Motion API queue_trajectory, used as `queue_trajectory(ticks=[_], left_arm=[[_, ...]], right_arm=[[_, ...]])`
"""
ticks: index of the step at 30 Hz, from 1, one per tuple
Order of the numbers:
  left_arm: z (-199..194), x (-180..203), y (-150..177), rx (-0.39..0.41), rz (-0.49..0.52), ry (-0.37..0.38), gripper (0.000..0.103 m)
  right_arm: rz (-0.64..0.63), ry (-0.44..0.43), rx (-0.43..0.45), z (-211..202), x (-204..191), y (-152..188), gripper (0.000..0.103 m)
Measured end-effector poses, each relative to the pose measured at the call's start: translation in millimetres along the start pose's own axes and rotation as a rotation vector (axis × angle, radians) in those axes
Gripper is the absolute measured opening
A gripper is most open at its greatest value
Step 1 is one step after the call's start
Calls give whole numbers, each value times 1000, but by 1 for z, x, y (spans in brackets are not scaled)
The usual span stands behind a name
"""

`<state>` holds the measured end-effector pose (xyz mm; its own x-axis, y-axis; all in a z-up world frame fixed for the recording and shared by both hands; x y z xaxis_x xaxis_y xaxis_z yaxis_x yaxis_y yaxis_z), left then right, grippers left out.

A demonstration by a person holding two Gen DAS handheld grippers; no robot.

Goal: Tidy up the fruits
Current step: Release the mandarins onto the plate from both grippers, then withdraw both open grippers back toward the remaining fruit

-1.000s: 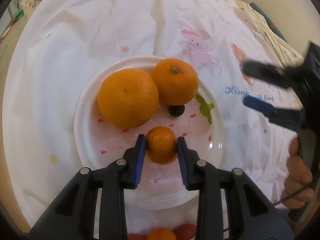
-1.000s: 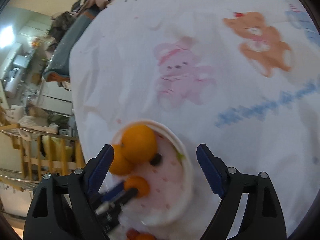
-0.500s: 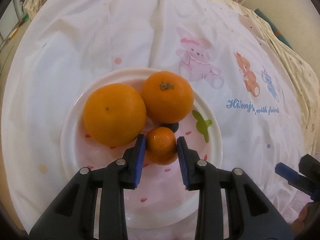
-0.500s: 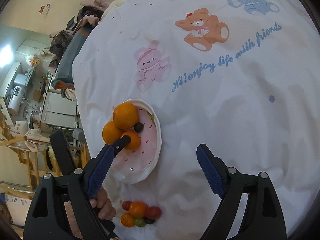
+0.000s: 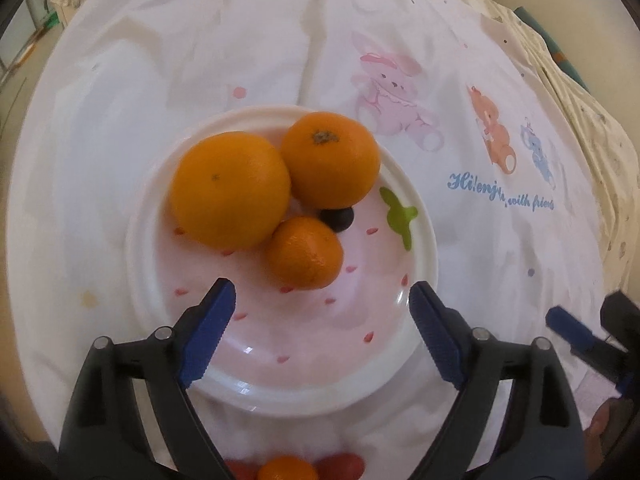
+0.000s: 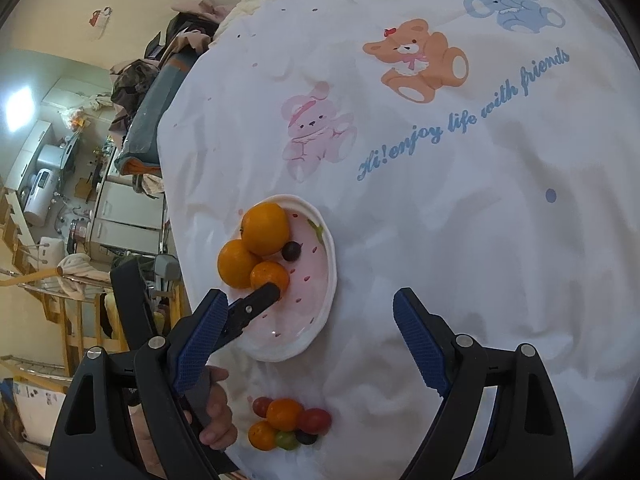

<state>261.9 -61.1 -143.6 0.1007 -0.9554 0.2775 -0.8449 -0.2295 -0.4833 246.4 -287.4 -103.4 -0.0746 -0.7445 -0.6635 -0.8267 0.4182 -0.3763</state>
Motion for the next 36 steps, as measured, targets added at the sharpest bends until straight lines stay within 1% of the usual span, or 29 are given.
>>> queue_trajectory(ticks=[6,12,16,20,26,30,33,36], left_arm=[[-34,-6,1,47,75,-35,86],[-68,-19,2,99,88,-54,86],[-87,-26,10,110,96,-65,86],[-102,-31,21,115,144,-85,86],[-119,-45,47,77,130,-81,86],[-126,-50,73,35,140,-71,86],[-126,-48,95,2,174,-53,86],[-121,-42,118,-39,237,-42,86]], right_arm=[[-15,-3,9,-5,-4,3,87],[-22,2,16,-11,-5,11,87],[-16,10,20,-16,-4,20,87],[-38,22,17,-20,-6,32,87],[-145,42,24,-28,-20,56,87],[-199,58,4,-30,-26,80,87],[-217,87,-18,-28,-25,96,87],[-203,102,-26,-30,-22,107,87]])
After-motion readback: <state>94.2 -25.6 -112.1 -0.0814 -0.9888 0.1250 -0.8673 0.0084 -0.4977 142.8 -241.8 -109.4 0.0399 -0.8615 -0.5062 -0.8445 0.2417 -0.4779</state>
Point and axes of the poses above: each gripper's, at about its wrist camera, not at the fingertips, and z roughly the way its jaws point, x to its right, y to its underside, the point moved 4 cm from there along z, roughly the way its jaws point, and after that the axes turned 15 degrees about x, right-handed, at the moved point
